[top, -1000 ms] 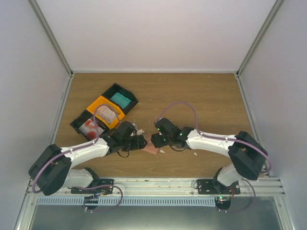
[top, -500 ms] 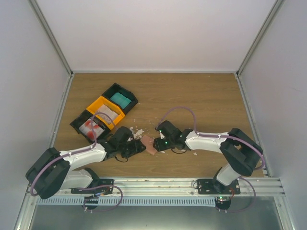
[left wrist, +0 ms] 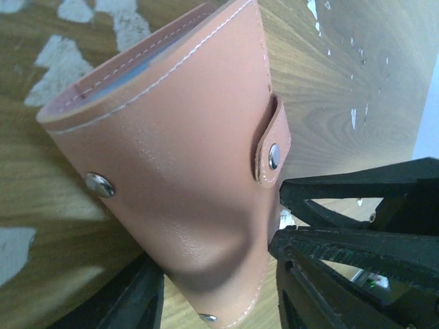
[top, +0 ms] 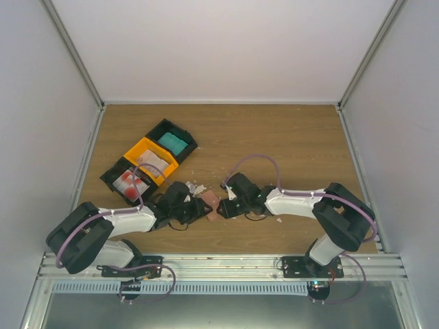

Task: Put the credit cards into the card holder
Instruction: Open the card holder at the center of the board.

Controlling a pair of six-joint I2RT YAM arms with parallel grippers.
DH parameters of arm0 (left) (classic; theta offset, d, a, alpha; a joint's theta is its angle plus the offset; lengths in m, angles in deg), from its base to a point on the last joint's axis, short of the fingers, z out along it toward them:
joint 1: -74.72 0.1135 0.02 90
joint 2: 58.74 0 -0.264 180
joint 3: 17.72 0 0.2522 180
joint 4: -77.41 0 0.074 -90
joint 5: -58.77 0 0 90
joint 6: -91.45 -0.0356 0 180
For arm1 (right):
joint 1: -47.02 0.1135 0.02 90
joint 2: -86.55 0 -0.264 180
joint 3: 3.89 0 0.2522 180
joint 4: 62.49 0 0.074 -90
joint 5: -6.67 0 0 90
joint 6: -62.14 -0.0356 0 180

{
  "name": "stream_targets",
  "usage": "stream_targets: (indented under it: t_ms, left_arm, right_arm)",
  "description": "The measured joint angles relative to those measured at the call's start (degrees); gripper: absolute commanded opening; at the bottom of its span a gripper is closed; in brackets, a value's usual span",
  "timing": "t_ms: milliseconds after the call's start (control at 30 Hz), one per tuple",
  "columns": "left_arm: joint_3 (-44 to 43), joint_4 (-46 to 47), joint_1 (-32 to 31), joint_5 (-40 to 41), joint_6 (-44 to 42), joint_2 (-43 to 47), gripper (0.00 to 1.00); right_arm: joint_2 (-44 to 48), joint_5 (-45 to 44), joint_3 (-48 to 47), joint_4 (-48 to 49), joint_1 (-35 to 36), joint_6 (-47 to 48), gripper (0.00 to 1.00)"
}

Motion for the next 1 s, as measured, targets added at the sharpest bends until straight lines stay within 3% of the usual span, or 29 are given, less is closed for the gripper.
stream_targets:
  t_ms: [267,400,500,600,867,1000]
  left_arm:
    - [2.4,5.9,0.0,-0.2,-3.4,-1.4,0.24]
    - [2.9,7.1,0.0,-0.1,-5.0,-1.3,0.01]
    - [2.5,7.4,0.0,-0.5,-6.8,-0.4,0.0]
    - [1.3,6.2,0.0,-0.9,-8.7,0.4,0.0]
    - [-4.6,-0.7,0.0,-1.5,-13.2,1.8,0.0]
    - [-5.6,-2.8,0.0,-1.7,-14.3,2.0,0.0]
  right_arm:
    - [0.0,0.3,1.0,2.0,-0.2,-0.4,0.33]
    - [0.2,0.0,1.0,2.0,-0.1,-0.7,0.4]
    - [0.7,-1.4,0.8,1.3,-0.1,-1.0,0.61]
    - [2.2,-4.3,0.4,-1.3,0.0,-1.1,0.69]
    - [4.7,-9.8,-5.0,-5.7,-0.1,-1.1,0.69]
    - [3.9,-11.4,-7.1,-6.9,0.0,-1.2,0.61]
